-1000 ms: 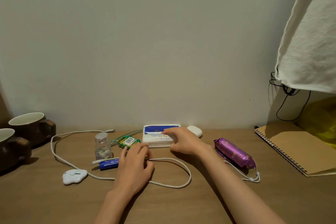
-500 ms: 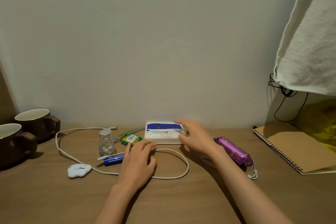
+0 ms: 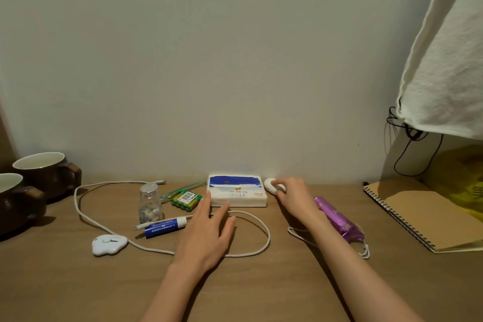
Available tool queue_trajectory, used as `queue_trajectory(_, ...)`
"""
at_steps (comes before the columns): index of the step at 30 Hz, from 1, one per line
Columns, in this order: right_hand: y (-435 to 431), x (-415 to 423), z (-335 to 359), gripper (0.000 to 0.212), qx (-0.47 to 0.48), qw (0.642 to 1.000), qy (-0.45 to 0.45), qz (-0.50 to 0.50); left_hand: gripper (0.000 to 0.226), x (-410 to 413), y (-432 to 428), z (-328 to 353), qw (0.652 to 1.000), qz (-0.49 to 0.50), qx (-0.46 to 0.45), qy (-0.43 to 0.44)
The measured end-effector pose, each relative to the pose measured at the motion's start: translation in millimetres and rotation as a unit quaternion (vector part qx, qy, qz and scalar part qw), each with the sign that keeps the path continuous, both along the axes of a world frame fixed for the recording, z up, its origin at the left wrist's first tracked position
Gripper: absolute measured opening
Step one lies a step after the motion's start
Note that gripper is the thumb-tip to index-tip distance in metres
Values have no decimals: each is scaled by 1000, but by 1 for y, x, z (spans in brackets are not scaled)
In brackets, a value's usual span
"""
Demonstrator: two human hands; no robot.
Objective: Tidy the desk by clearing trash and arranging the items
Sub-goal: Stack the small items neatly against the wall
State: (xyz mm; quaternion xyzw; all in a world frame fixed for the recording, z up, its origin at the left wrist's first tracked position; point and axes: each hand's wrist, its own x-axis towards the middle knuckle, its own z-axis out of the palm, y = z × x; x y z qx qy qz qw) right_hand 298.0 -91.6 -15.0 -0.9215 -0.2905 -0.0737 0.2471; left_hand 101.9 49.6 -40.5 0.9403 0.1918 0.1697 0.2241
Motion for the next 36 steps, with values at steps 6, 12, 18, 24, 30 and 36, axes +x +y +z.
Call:
queue_trajectory(6,7,-3,-4,29,39,999,-11,-2,57,1,1,-1,1000,0,-14,6)
queue_trajectory(12,15,-12,-9,25,68,996,-44,-29,59,2,3,-3,1000,2,-19,3)
queue_trajectory(18,3,-18,4,30,98,995,-14,2,58,2,4,-4,1000,-2,-26,-1)
queue_trajectory(24,-51,-19,33,43,5,999,-32,-27,56,3,7,-7,1000,-8,-28,-10)
queue_trajectory(30,-97,-7,5,61,-149,979,52,-132,56,4,8,-10,1000,-8,-24,-10)
queue_trajectory(36,-99,-12,-2,46,-119,985,35,-118,54,3,6,-8,1000,-10,-25,-13)
